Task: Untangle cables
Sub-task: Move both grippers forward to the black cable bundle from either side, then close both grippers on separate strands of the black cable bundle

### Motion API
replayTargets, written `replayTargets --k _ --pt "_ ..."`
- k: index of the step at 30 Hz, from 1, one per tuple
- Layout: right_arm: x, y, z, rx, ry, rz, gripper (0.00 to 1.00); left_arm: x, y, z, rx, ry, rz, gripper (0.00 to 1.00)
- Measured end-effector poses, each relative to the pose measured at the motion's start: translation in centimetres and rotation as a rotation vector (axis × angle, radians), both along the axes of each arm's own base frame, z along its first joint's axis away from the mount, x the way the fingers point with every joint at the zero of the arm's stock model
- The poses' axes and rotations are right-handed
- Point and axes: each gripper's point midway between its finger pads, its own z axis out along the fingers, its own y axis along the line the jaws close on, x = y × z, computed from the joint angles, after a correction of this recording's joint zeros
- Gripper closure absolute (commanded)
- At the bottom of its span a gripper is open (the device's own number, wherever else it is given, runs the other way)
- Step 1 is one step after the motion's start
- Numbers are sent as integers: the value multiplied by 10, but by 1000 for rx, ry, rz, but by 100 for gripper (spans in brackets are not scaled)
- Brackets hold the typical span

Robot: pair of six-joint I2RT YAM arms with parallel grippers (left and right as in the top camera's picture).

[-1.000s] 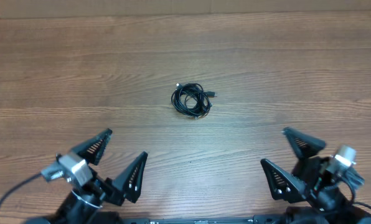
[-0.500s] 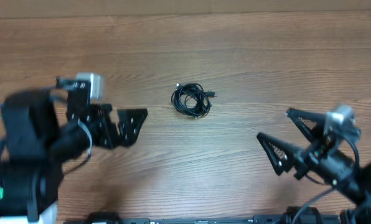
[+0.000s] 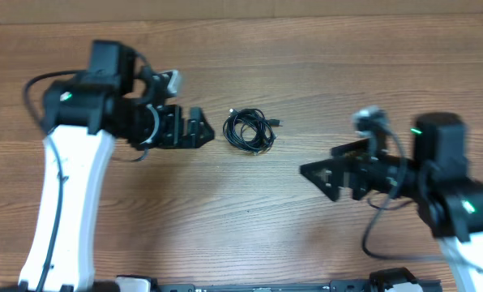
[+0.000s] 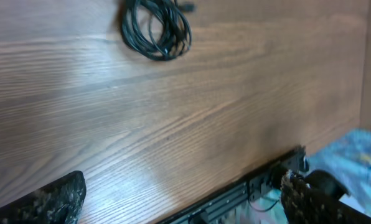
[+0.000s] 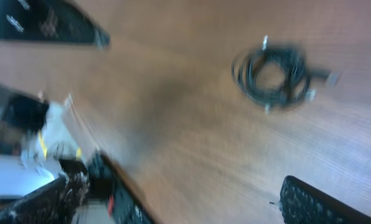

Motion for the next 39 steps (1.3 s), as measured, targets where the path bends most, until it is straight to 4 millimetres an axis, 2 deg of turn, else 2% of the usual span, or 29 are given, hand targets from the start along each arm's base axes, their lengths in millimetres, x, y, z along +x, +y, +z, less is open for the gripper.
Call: replayTargets --k 6,13,14,17,22,28,31,35,39 --pt "11 32 -57 -109 178 108 0 23 -28 -35 10 55 -78 0" --pt "25 43 -95 -119 356 75 0 37 -34 -79 21 193 -57 0" --pt "26 46 -104 -112 418 64 0 40 -35 -92 25 234 -54 0" --pt "30 49 -113 -101 461 57 0 42 -39 -110 33 283 -59 0" --pt "41 54 -132 -101 509 48 0 45 -53 -152 57 371 -98 0" --pt "50 55 -141 -106 512 27 0 58 -64 -180 64 358 -118 0" --pt "58 55 -142 -107 512 -17 0 70 -62 -195 100 347 -74 0" --pt "59 55 -148 -115 532 -63 0 75 -51 -215 177 388 22 1" --pt "58 58 -152 -133 532 -73 0 80 -44 -224 215 395 72 0"
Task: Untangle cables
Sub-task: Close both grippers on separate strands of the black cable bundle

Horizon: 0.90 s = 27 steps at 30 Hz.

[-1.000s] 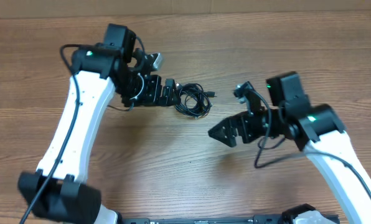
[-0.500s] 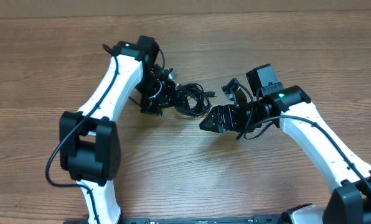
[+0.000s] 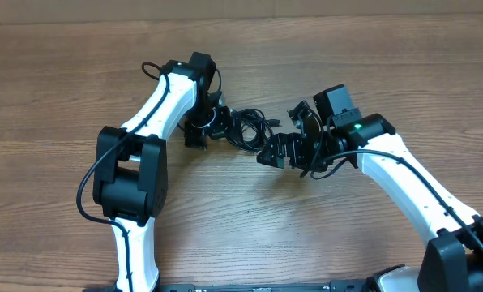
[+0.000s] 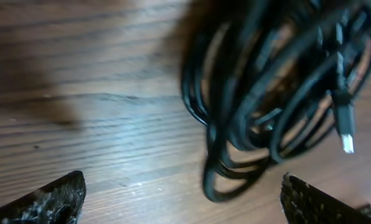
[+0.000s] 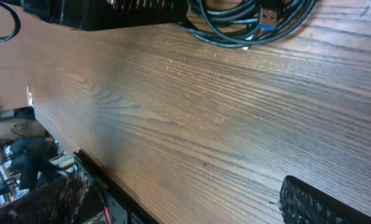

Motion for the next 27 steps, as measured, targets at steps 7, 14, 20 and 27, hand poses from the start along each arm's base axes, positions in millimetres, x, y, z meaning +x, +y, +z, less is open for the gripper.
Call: replayTargets --k 7,14,20,27 --pt "4 2 -3 -35 4 -51 0 9 0 -1 -4 -29 25 0" --pt "-10 13 -8 -55 27 -21 0 5 -16 7 -124 -26 -34 0" --pt "-18 15 -17 -68 38 -5 0 9 -20 8 -144 -43 -41 11" --pt "-25 11 -24 -85 77 -20 0 19 -14 8 -152 -79 -34 67"
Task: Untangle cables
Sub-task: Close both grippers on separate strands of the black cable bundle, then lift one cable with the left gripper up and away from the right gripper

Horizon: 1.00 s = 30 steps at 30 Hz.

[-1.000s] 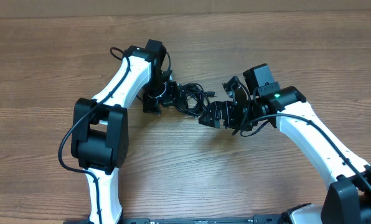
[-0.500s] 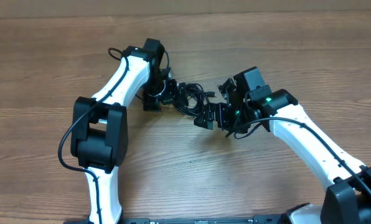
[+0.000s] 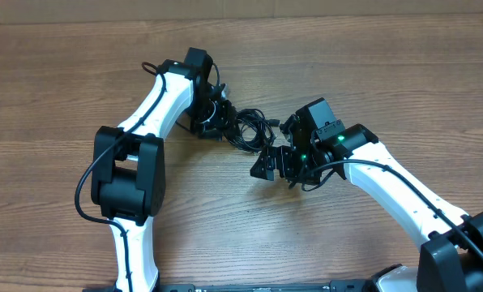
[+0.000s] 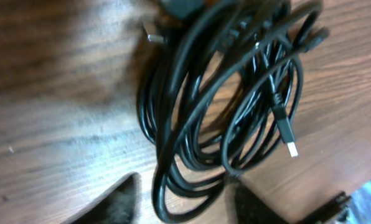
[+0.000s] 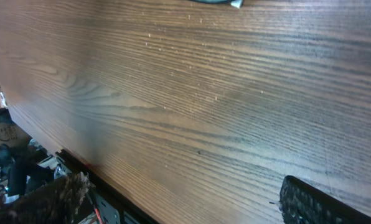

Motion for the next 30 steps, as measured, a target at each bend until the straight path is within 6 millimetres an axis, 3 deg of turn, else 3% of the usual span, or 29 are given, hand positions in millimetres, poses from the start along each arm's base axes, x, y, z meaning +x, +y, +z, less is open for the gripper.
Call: replayTargets --k 5,10,14,16,20,26,30 --pt "-1 -1 0 -3 5 -1 0 6 6 2 -29 -9 21 61" --pt "-1 -1 0 -4 5 -1 0 8 8 3 -35 -7 28 62" --pt "-1 -1 -1 -5 4 -1 0 8 8 2 -28 -10 28 70" --pt "-1 -1 -1 -4 5 -2 0 9 10 1 -15 -17 27 87" --pt "-1 -1 -1 -4 5 -1 0 10 13 -1 4 -24 24 96" --pt "-1 -1 -1 -5 6 -2 0 7 13 1 1 -10 23 96" --pt "-1 -1 -1 -6 6 -2 0 0 10 15 -16 34 19 96"
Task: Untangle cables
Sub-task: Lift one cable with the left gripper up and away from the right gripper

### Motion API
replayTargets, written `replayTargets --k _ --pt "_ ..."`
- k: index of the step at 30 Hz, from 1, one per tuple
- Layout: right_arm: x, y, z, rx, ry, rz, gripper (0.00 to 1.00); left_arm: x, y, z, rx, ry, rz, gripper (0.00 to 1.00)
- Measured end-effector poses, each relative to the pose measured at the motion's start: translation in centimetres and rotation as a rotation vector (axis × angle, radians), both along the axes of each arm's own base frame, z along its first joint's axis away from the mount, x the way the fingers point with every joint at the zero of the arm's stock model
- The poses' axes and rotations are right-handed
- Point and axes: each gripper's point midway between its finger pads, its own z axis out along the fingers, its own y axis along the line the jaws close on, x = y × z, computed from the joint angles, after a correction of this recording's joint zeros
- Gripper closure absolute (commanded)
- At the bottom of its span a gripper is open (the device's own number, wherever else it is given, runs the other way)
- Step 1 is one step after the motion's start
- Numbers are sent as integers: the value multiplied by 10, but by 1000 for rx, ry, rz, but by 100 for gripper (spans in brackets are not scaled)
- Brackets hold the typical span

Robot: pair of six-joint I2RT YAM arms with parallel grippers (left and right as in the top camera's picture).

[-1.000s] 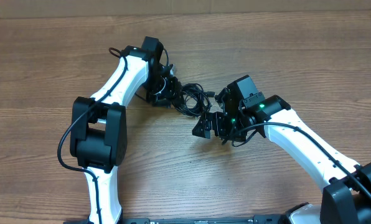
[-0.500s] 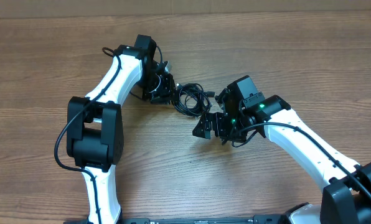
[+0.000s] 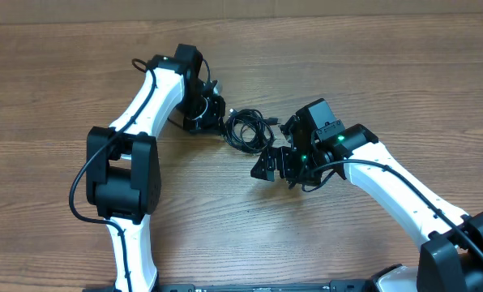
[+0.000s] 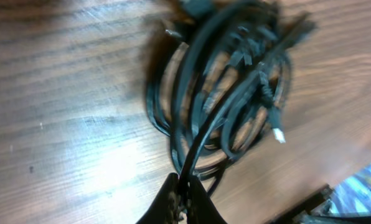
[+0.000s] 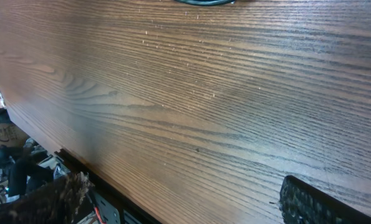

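A tangled coil of black cables lies on the wooden table. In the left wrist view the coil fills the upper middle, with a loose plug end at its right. My left gripper is shut on one black strand of the coil, at the coil's left side in the overhead view. My right gripper stands open just below and right of the coil, touching nothing. In the right wrist view only a sliver of the coil shows at the top edge, and both fingers stand wide apart over bare wood.
The table's near edge with a dark rail and clutter beyond it shows at the lower left of the right wrist view. Both white arms reach over the middle of the table.
My left gripper has shut on a strand of the coil and moved slightly left, drawing the coil's left side out. The right gripper has stayed in place, open.
At first both grippers stood open, well apart on either side of the coil. Then both had come close to it, left at its left edge, right at its lower right. Then the left jaws straddled a strand, and now they are shut on it.
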Motion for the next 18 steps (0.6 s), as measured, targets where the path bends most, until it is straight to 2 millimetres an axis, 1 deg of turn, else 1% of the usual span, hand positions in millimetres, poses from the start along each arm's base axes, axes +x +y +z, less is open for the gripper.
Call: replayTargets --k 2,6,10,14,16,18 --pt "1 -1 -1 -7 -2 -6 0 2 -2 12 -7 -1 -1 96" --pt "5 -9 -6 -64 5 -68 0 7 -8 43 -28 -36 -27 96" --pt "9 -15 -9 -100 3 -106 0 9 -22 84 -78 -131 -62 96" --pt "10 -17 -10 -114 5 -125 0 4 -41 141 -167 -271 -108 96" --pt "10 -18 -11 -118 6 -130 0 2 -49 175 -227 -355 -125 96" --pt "9 -19 -12 -124 12 -131 0 -2 -56 212 -299 -452 -146 96"
